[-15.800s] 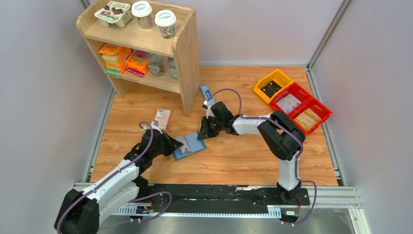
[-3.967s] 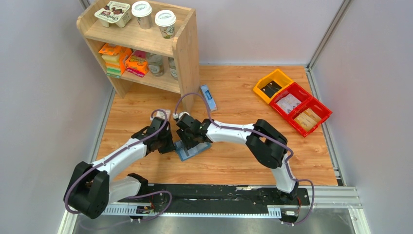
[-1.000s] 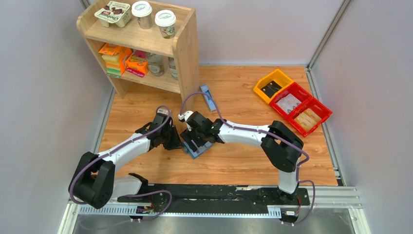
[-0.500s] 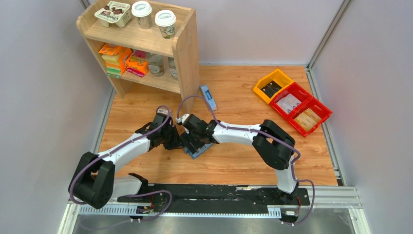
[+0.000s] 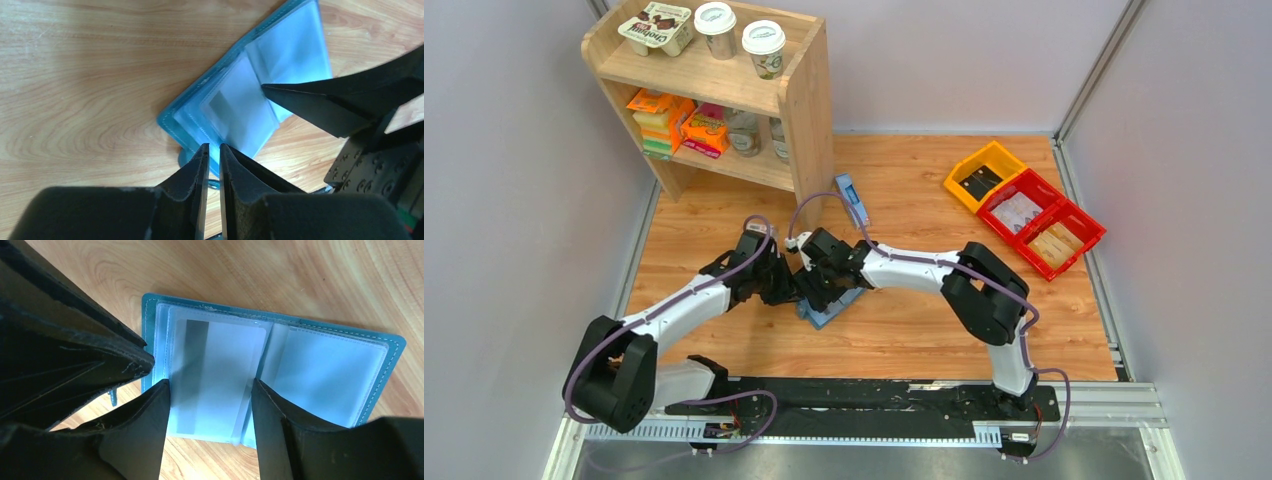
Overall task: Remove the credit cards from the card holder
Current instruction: Remove the credit card from the card holder.
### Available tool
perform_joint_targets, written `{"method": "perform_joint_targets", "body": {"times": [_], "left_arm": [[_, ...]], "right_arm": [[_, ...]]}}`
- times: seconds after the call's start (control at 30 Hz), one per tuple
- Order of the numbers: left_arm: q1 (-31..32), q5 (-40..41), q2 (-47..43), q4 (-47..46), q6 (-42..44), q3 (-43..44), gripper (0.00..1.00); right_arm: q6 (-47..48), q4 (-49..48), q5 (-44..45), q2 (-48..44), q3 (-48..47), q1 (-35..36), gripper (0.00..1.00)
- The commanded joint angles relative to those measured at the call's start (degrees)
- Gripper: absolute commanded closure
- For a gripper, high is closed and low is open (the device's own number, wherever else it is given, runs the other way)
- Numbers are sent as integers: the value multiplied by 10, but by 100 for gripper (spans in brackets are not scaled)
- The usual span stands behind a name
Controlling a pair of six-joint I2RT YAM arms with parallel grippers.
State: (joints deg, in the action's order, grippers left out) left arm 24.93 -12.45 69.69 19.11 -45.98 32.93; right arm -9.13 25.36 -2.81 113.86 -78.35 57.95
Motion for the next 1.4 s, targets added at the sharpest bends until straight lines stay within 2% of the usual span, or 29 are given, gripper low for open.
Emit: {"method": "perform_joint_targets", "body": {"times": [0.0, 0.17, 0.4, 0.73, 0.97, 1.17, 1.37], "left_arm": [[-2, -20, -20, -38, 0, 0, 79], [-2, -32, -8, -51, 4, 4, 79], [-2, -40, 28, -72, 8, 2, 79], [-3, 2, 88, -20, 47, 31, 80], [-1, 19, 125, 8, 69, 50, 80], [-1, 27, 125, 19, 73, 48, 81], [-1, 27, 123, 22, 75, 47, 81]], "right_arm": [[-31, -35, -107, -7, 22, -32, 48], [-68, -74, -180, -15, 50, -72, 50], [-99, -106, -240, -10, 64, -103, 51], [-122, -117, -244, -22, 73, -117, 52], [-113, -73, -200, -36, 49, -118, 49], [-95, -17, -101, -58, 31, -117, 40], [-79, 10, -16, -93, 26, -118, 37]]}}
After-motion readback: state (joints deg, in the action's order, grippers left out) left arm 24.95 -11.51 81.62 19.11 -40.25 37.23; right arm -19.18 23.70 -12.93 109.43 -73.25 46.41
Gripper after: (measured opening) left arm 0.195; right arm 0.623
